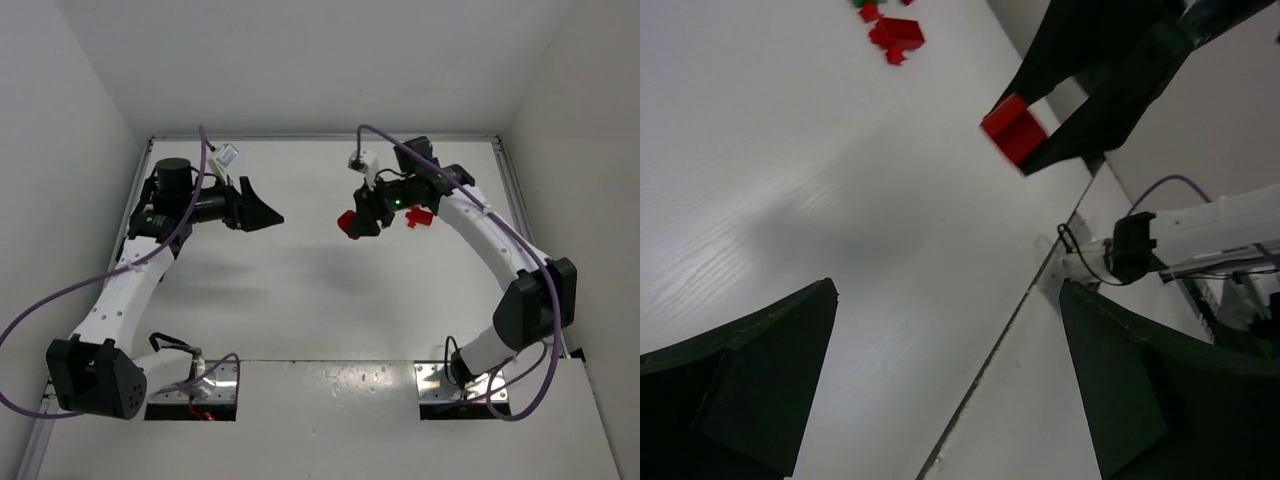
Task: Sort the legos into containers by color
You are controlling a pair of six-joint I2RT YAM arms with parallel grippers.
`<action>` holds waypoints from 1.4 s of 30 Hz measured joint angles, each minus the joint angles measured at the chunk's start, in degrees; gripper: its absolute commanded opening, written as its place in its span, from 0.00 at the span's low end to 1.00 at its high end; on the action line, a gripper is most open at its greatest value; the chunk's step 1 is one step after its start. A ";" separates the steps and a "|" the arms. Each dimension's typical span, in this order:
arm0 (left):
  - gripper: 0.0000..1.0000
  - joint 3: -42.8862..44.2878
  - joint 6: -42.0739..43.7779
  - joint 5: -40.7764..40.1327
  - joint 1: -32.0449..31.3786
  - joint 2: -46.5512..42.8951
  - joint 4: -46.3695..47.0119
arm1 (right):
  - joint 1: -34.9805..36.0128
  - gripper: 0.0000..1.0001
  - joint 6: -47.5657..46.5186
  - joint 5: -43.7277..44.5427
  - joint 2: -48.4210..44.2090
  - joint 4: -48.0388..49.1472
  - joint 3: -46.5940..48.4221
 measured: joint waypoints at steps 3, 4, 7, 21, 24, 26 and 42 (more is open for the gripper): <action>1.00 0.11 -4.68 2.25 -0.74 0.42 4.09 | 4.94 0.17 0.26 0.20 1.99 -0.22 2.21; 1.00 0.11 -5.88 2.75 -0.83 0.72 5.11 | 6.40 0.17 0.37 0.33 2.69 -0.46 3.23; 1.00 0.02 -8.85 3.58 -0.92 1.70 7.21 | 10.49 0.15 0.46 1.09 4.70 -0.76 6.84; 1.00 -8.96 -17.99 4.83 -2.19 1.97 14.45 | 20.63 0.12 0.42 10.73 10.54 -1.97 16.35; 1.00 -9.44 -19.98 5.66 -2.19 2.03 16.22 | 22.21 0.12 0.15 12.46 11.02 -2.05 17.33; 0.98 -9.55 -21.31 6.43 -2.19 2.29 17.57 | 23.37 0.12 -0.20 13.75 11.37 -2.10 17.77; 0.45 -14.47 -28.24 10.95 -2.23 4.15 24.63 | 26.71 0.10 -1.40 20.90 12.35 -2.56 18.84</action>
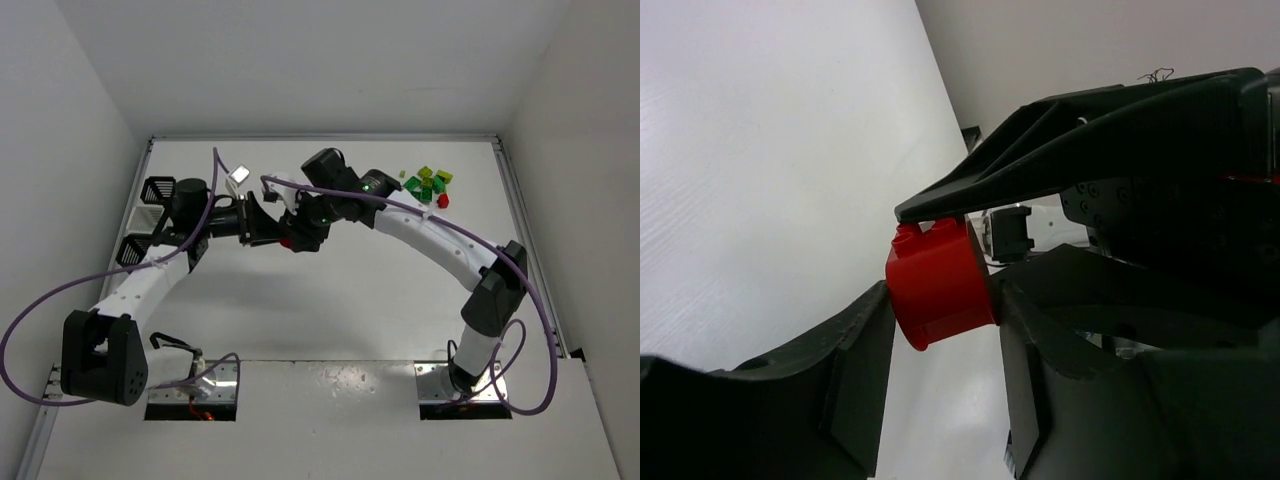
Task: Sort the legos into containers by color
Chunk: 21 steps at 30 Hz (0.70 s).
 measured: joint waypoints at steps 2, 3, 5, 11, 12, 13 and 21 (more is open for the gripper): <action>0.37 -0.07 -0.70 0.11 0.00 0.00 0.35 | 0.07 0.12 -0.17 0.68 0.00 0.00 0.00; 0.27 -0.20 -1.05 -0.02 0.00 0.00 0.63 | 0.15 0.17 -0.22 0.98 0.00 0.02 0.00; 0.18 -0.42 -1.25 0.00 0.00 -0.04 0.74 | 0.44 0.27 -0.26 1.51 0.00 -0.07 -0.02; 0.00 -0.66 -0.28 -1.29 0.55 -1.36 -0.61 | 0.83 0.44 -0.39 2.16 -0.24 0.96 -0.79; 0.00 -0.76 -0.04 -1.40 0.85 -1.70 -0.81 | 0.90 0.54 -0.39 2.16 -0.44 1.42 -1.05; 0.00 -0.81 0.20 -1.40 1.07 -2.03 -1.11 | 0.98 0.59 -0.35 2.23 -0.59 1.92 -1.38; 0.00 1.86 9.62 -4.31 7.39 -3.30 -10.08 | -1.68 0.92 1.75 5.16 -6.80 4.26 -10.01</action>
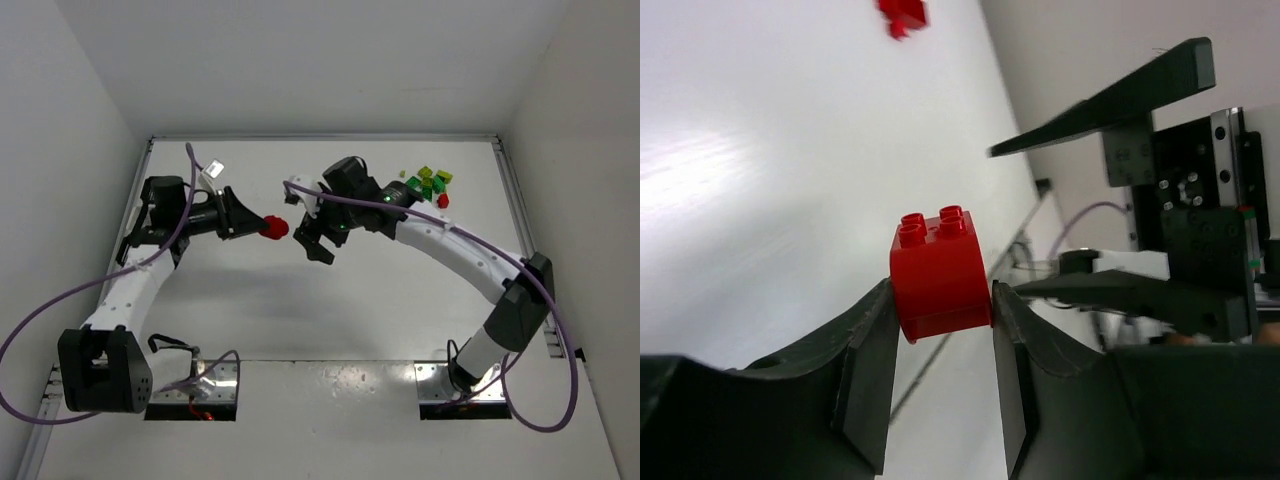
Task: Sort the legos into containers by color
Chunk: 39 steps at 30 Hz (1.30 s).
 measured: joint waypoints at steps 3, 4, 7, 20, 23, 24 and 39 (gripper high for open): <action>0.00 5.84 7.82 -1.68 3.85 1.11 -8.66 | -1.62 0.97 0.96 1.66 -4.85 1.27 -5.64; 0.00 8.11 8.74 -1.95 4.85 1.86 -9.38 | -2.10 0.97 1.16 2.43 -6.38 1.31 -7.15; 0.00 18.32 18.64 -2.40 10.49 7.04 -18.14 | -4.04 0.99 1.70 4.70 -10.29 2.93 -11.85; 0.00 58.10 40.83 -27.47 24.46 32.24 -37.40 | -12.15 0.99 5.14 9.25 -6.05 7.02 -23.26; 0.00 62.55 42.42 -32.81 24.46 36.50 -38.71 | -14.45 0.99 6.54 9.27 -4.22 7.65 -23.28; 0.00 63.34 42.80 -34.49 24.48 37.75 -39.06 | -15.34 0.99 6.93 9.25 -3.54 7.67 -23.21; 0.11 63.89 43.95 -46.23 24.50 45.64 -43.01 | -26.82 0.98 10.58 6.01 0.17 5.88 -18.36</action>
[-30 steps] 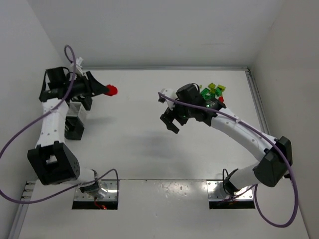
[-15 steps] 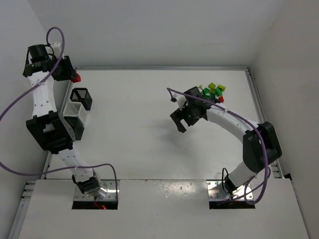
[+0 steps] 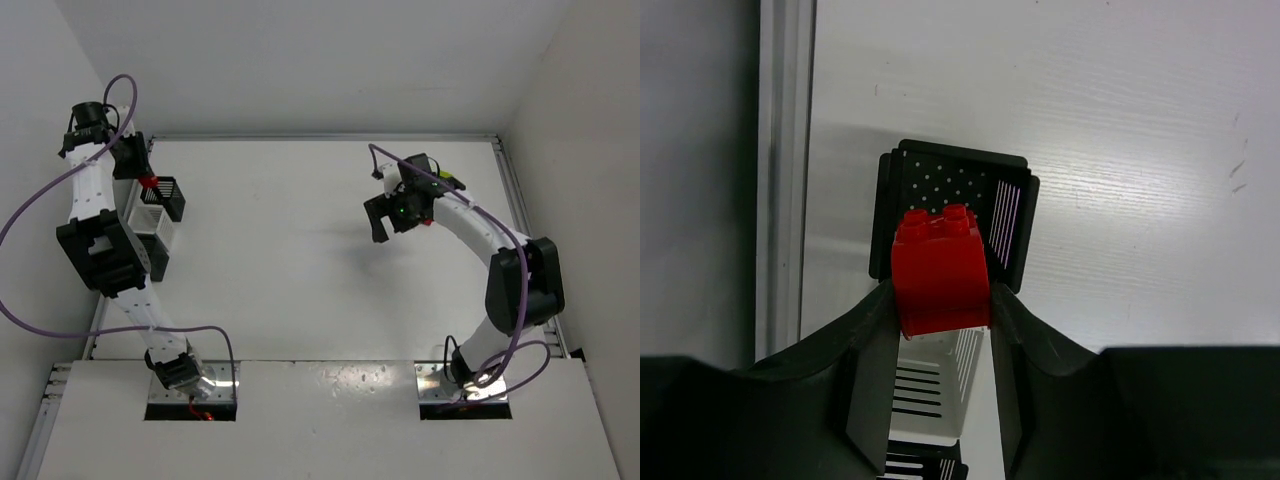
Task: Sort the legos into containers by color
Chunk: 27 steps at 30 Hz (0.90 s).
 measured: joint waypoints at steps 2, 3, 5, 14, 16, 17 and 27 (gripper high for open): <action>0.20 -0.02 0.13 -0.52 0.00 0.02 -0.20 | -1.55 0.98 0.26 -0.33 0.50 -0.26 1.03; 0.25 -0.02 0.22 -0.66 0.00 0.04 -0.37 | -2.29 0.98 0.44 -0.55 0.72 -0.28 1.38; 0.36 -0.13 0.52 -0.76 0.00 0.09 -0.63 | -3.65 0.98 0.63 -0.79 1.14 -0.68 1.99; 0.67 -0.11 1.01 0.26 0.02 2.86 -1.29 | -9.53 0.94 0.72 -1.42 1.86 -0.96 2.40; 0.67 -0.11 0.79 1.42 0.02 3.50 -1.49 | -11.54 0.88 0.44 -1.60 1.88 -0.98 2.40; 0.67 -0.11 0.74 2.05 0.02 3.52 -1.66 | -12.68 0.85 0.33 -1.77 1.88 -1.03 2.40; 0.76 -13.38 4.11 15.45 0.02 -14.45 0.04 | -20.70 0.70 -3.61 -2.80 4.79 -3.06 5.75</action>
